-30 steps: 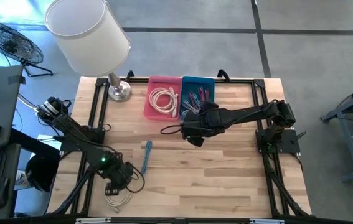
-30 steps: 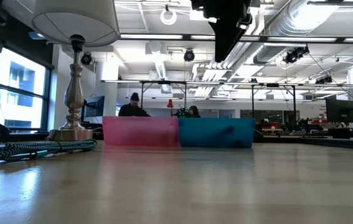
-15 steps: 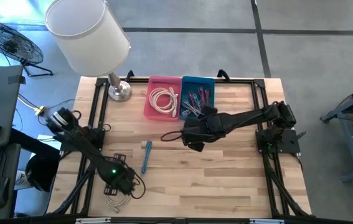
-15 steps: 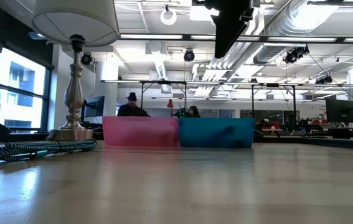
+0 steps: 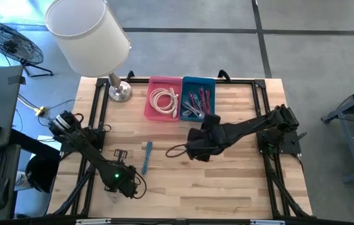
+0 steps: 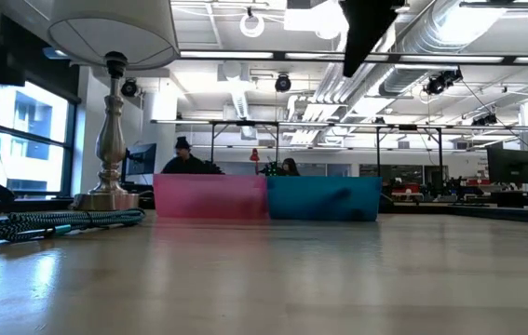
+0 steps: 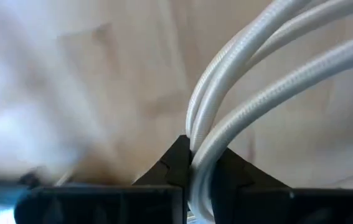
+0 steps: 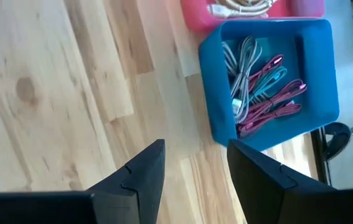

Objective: Pick & Place USB Port
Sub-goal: Put the light brown hdmi cable into the pink bin

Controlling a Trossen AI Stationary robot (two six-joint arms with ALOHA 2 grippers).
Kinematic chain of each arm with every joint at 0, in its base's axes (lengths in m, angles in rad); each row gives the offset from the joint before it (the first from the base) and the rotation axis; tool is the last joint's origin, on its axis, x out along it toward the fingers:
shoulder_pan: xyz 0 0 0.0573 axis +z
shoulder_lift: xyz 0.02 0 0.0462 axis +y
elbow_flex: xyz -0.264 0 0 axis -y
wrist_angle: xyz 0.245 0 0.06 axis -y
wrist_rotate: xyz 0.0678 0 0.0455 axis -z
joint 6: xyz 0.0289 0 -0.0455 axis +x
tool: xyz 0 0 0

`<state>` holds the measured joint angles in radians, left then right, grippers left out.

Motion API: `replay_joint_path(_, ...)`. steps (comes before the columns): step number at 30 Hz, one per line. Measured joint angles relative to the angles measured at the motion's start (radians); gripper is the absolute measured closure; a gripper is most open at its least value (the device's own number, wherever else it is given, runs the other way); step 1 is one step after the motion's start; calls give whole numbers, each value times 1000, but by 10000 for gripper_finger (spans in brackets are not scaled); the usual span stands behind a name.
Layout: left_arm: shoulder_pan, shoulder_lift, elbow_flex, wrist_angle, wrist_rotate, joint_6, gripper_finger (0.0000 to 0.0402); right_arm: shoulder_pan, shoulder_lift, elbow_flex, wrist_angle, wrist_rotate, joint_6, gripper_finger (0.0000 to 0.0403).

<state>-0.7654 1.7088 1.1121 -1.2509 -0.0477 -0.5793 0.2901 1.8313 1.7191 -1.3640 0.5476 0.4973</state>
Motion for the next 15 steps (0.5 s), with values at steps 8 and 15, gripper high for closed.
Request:
replay_joint_path(8,17,-94,338,-236,-485,257,373,72,0,0,-87,19,83,238)
replay_joint_path(15,186,-309,432,-312,-902,405,373,127,0,0,-184,85,185,238)
